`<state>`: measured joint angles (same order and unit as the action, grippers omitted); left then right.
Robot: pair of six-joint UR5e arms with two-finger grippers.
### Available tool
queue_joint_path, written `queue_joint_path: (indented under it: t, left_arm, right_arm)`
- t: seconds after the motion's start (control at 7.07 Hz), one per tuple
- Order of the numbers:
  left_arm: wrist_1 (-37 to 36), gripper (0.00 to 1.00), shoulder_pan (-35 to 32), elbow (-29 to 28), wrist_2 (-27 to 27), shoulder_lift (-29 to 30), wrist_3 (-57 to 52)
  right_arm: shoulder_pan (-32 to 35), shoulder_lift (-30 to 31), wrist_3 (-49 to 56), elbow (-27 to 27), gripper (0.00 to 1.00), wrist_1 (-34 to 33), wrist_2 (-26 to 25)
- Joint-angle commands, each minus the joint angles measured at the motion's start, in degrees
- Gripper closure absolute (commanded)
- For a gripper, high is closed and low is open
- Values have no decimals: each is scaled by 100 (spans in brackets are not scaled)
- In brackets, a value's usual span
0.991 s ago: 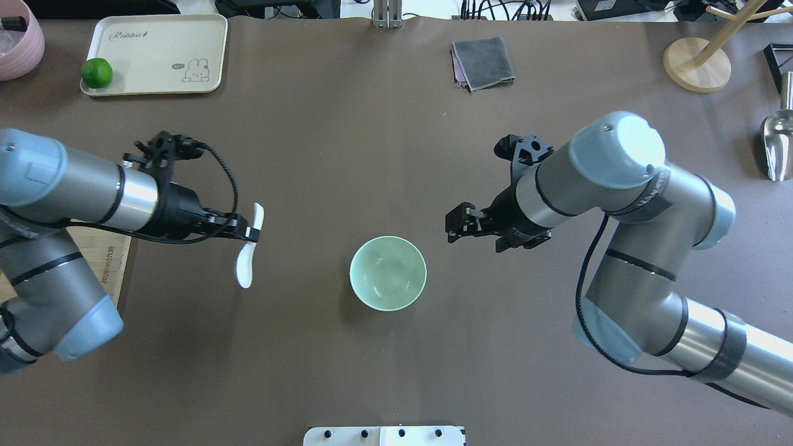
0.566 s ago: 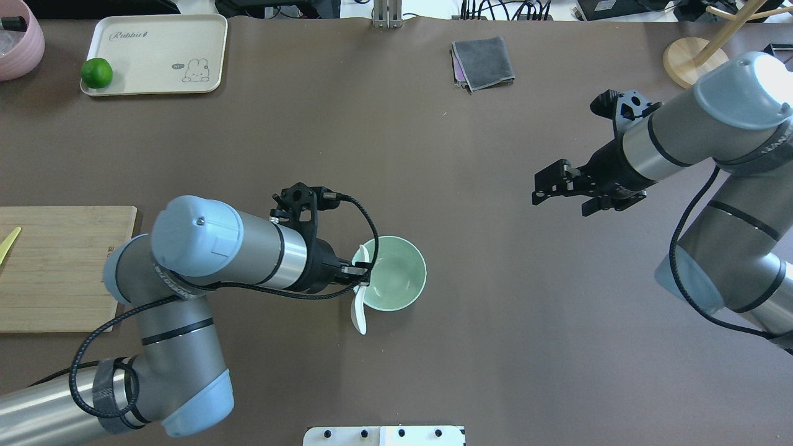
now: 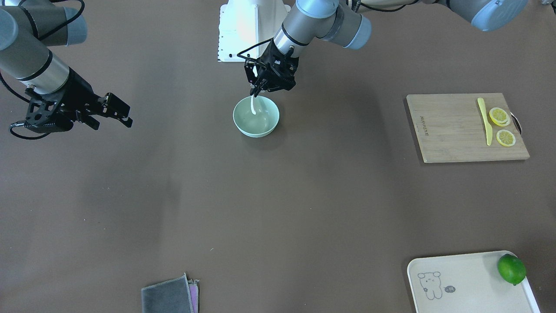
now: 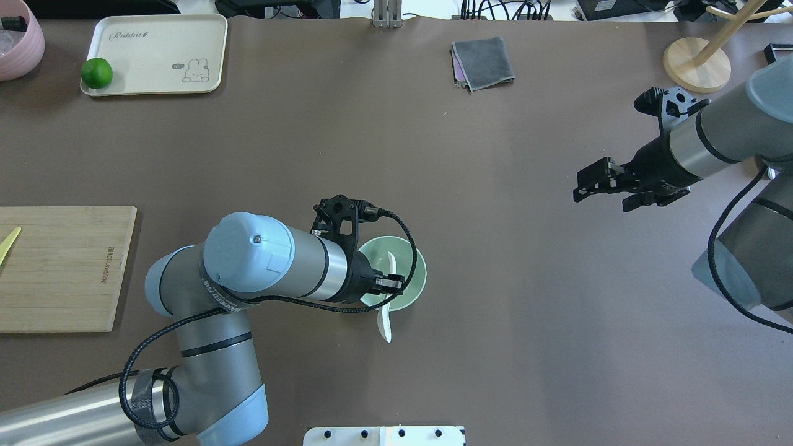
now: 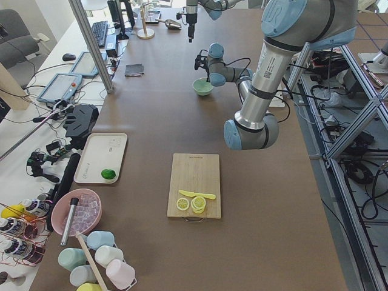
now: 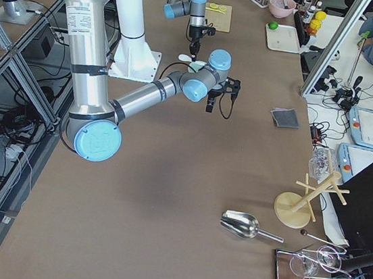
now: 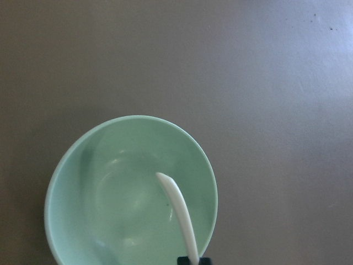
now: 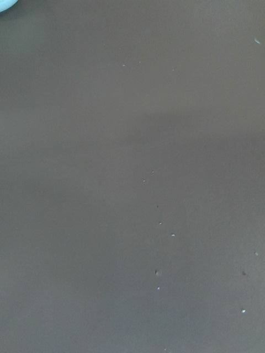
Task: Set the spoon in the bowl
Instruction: 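Lower the white spoon into the bowl and open the left gripper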
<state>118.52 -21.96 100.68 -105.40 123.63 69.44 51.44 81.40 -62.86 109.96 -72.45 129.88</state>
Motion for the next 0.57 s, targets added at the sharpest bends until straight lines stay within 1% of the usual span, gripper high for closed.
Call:
queue_joint_path:
  t: [0.0,0.28,0.42]
  left_arm:
    - [-13,100,-159,-13,-16,3,-342]
    - [-4,100,-186,-74,-7,3,-414]
    - [4,2,-264,-144,-7,3,-423]
  right_arm:
    - [6,51,10,-18,0,-6,-24]
    - [6,60,10,-27,0,-6,-24]
    - [6,60,10,-27,0,-6,-24]
